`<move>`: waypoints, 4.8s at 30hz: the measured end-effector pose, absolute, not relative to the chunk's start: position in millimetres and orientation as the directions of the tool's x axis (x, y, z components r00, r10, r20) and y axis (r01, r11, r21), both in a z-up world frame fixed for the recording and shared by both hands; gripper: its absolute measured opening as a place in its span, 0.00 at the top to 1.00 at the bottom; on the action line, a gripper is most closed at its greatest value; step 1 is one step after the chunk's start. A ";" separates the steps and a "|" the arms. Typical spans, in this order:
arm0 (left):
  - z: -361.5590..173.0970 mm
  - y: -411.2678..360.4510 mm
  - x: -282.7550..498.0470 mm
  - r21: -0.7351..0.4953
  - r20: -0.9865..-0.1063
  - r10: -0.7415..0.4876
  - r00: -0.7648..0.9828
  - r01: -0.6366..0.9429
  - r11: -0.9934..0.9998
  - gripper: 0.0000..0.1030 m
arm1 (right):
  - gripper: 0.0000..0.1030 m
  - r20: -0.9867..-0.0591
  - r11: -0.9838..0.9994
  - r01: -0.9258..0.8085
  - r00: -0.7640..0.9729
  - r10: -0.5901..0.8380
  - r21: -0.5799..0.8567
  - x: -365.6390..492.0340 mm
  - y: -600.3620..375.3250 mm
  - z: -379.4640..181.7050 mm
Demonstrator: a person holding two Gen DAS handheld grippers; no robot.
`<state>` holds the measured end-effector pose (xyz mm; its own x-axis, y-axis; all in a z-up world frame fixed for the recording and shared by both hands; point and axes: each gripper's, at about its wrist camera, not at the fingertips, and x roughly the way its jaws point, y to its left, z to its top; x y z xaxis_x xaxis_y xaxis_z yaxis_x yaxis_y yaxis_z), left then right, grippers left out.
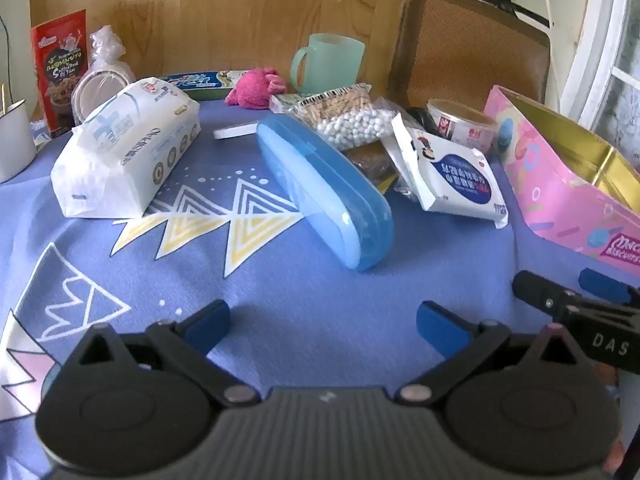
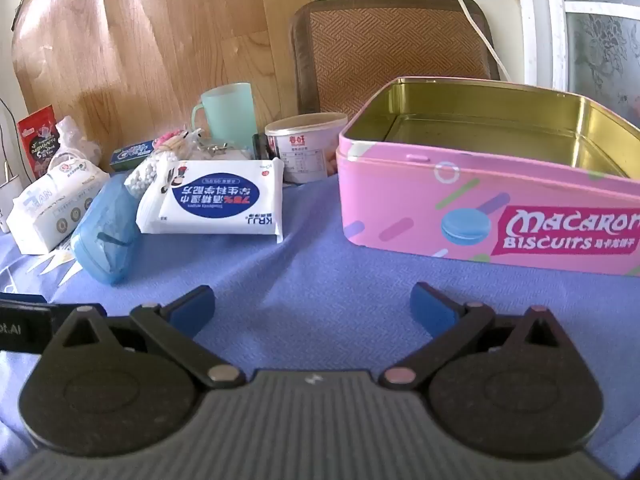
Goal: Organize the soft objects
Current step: 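Move the right tool toward the blue plastic pencil case, then grasp the blue pencil case with the right tool and lift it, then carry the pencil case over the pink tin and open the right tool, then withdraw the right tool from the tin back over the table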
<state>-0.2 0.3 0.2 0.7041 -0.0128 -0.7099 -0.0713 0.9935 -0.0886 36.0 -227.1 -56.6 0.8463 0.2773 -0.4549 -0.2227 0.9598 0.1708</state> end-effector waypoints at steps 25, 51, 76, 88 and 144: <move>36.3 73.2 -6.6 -0.409 -0.529 -0.151 0.835 -0.096 0.907 0.02 | 0.47 -0.394 0.779 -0.627 0.716 0.577 0.003 32.7 -125.6 -16.8; 51.2 -14.1 78.5 -0.502 -0.557 -0.432 0.710 0.127 0.855 0.00 | 0.15 -0.452 0.709 -0.691 0.683 0.574 -0.143 -33.2 -233.5 -53.8; 90.2 -121.4 91.5 -0.525 -0.458 -0.728 0.510 0.507 0.684 0.29 | 0.65 -0.156 0.903 -0.421 0.901 0.404 -0.089 -23.2 -271.3 -26.2; 44.5 -130.3 93.4 -0.593 -0.533 -0.711 0.459 0.397 0.700 0.06 | 0.92 -0.344 0.930 -0.343 0.864 0.368 0.135 -30.4 -322.8 -77.9; 83.3 -141.1 88.0 -0.316 -0.391 -0.540 0.745 0.443 0.839 0.09 | 0.44 -0.133 0.985 -0.106 0.983 0.125 0.140 26.6 -347.8 -20.8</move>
